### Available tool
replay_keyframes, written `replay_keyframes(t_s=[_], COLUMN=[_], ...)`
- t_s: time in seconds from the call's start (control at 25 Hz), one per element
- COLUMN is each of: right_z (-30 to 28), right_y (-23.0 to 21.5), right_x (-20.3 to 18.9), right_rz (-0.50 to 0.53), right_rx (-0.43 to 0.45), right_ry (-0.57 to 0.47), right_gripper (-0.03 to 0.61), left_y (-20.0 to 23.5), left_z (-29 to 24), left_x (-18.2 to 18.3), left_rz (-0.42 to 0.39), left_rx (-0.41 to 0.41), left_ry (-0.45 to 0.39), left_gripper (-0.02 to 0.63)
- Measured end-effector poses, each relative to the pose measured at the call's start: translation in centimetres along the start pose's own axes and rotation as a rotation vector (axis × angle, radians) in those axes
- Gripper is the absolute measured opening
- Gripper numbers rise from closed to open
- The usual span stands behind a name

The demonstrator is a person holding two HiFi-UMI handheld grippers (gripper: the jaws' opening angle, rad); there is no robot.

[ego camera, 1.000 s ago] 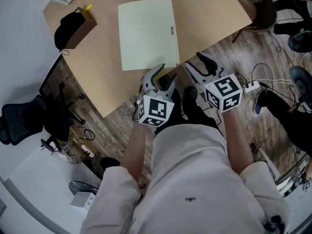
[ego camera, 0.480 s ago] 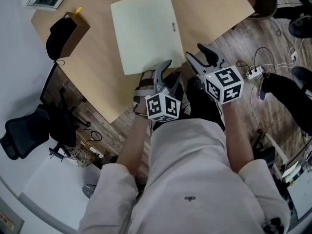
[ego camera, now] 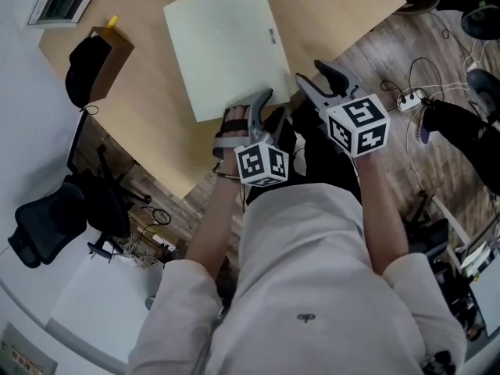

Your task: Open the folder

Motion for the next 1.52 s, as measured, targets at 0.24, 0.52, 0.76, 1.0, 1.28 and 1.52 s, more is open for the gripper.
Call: replay_keyframes(t_s=[0.24,0.52,0.76,1.0,1.28,1.52], right_z=[-0.8,-2.2,-3.1,-3.9,-4.4,-4.5], right_y=[-0.3,0.0,0.4,0.5,0.4,0.3], right_x=[-1.0,-2.6,-3.6,-3.8,-4.4,-4.6], right_rz=[0.001,-0.027,-0.05,-0.054,-0.059,-0.071], right_rx=[-0.001,-0.003,0.014,0.02,0.023,0.032], right_ry=[0.036,0.076,0.095,0.106,0.127,0.13], right_gripper=[0.195,0.192,0.189,0.187,0.184,0.189], left_y=[-0.1,-0.2,-0.3,0.1,0.6,0.4], left_z=[-0.3,-0.3,0.0,0.0,0.0,0.1], left_x=[-0.4,-0.7,-0.4,-0.4,-0.4,-0.3], left_rz=[-0.042,-0.077,-0.11,-0.098,-0.078,-0.083], left_rx=[0.024,0.049,0.061,0.083,0.092,0.084], left_ry=[0.001,-0.021,-0.031,-0.034,-0.033,-0.031], left_gripper=[0.224,0.224,0.224,0.212,0.195,0.173])
Point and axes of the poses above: the fingertips, and each gripper's own axes: z backward along the fingers, y to its left, x out of its top, the point moved 6 cm from there along z, backward along the fingers, and after that the axes turned 15 degrees about z, right-handed, at the moved point
